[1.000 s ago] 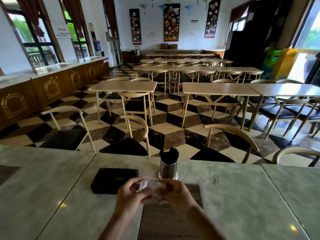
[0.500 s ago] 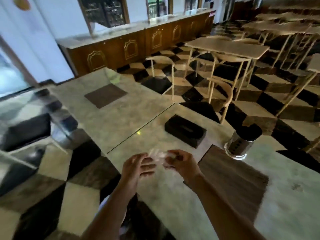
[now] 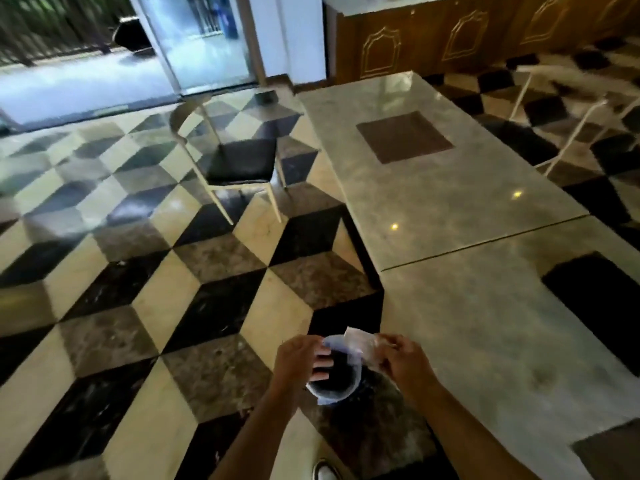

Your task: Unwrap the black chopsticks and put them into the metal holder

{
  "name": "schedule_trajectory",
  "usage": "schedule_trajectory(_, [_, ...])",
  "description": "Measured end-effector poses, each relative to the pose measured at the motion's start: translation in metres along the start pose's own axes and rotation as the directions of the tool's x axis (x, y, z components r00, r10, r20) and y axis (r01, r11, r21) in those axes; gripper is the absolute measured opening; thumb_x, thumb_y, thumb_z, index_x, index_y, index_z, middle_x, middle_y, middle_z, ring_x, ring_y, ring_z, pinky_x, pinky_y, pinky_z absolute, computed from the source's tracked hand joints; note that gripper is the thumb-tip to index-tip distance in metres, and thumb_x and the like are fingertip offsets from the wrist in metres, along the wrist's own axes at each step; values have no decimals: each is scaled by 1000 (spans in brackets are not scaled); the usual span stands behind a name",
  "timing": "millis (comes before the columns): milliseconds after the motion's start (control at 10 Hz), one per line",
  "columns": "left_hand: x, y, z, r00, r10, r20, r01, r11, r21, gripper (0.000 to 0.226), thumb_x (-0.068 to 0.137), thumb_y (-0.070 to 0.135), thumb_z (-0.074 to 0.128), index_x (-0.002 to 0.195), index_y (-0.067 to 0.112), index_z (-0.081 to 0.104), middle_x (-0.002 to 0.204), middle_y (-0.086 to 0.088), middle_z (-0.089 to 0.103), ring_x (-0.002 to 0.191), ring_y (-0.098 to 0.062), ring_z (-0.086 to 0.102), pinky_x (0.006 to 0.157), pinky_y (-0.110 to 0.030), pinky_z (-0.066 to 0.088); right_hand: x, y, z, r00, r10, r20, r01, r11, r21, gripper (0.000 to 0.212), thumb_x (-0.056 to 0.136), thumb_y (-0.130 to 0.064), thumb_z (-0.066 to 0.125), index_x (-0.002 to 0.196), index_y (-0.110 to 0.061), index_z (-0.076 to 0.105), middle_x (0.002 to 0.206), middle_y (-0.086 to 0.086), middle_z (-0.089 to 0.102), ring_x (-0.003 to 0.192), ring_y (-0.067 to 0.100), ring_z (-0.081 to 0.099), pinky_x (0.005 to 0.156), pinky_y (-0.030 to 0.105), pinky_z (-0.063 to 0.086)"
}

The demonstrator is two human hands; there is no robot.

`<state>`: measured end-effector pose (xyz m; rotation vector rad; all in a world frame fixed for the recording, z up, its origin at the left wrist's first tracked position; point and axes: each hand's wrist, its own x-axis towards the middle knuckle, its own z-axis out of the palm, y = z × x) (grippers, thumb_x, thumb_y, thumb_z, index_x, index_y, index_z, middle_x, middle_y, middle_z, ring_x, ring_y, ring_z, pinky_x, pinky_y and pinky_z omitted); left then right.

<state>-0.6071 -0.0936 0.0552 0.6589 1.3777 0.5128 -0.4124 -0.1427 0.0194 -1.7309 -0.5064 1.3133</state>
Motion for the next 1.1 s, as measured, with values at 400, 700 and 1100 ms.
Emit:
schedule_trajectory(400, [201,-121,-89,944,-165,-285,172,985,-1,37,103,8,48,74,14,71,65,-6,73,56,-20,70,51,-30,54,203,163,108,935,353,-40,-344,870,-354,10,88,5,59,96,0,62,81,10,66,70,18,60,58,18,46])
schedule_trajectory(700, [375,-254,-75,898,-291,-329,272,957,-101,18,101,10,54,90,6,68,75,-5,74,62,-20,69,49,-23,52,372,353,147,908,403,-119,-412,796,-443,12,79,-21,62,83,-11,66,94,25,70,78,35,68,78,52,57])
schedule_trajectory(1100, [426,-334,-80,898,-343,-277,340,938,-60,19,104,21,56,95,13,71,88,-11,74,75,-23,72,59,-27,54,408,424,158,959,238,-153,-279,709,-648,25,89,-28,58,86,-5,70,85,16,69,85,36,62,74,38,47])
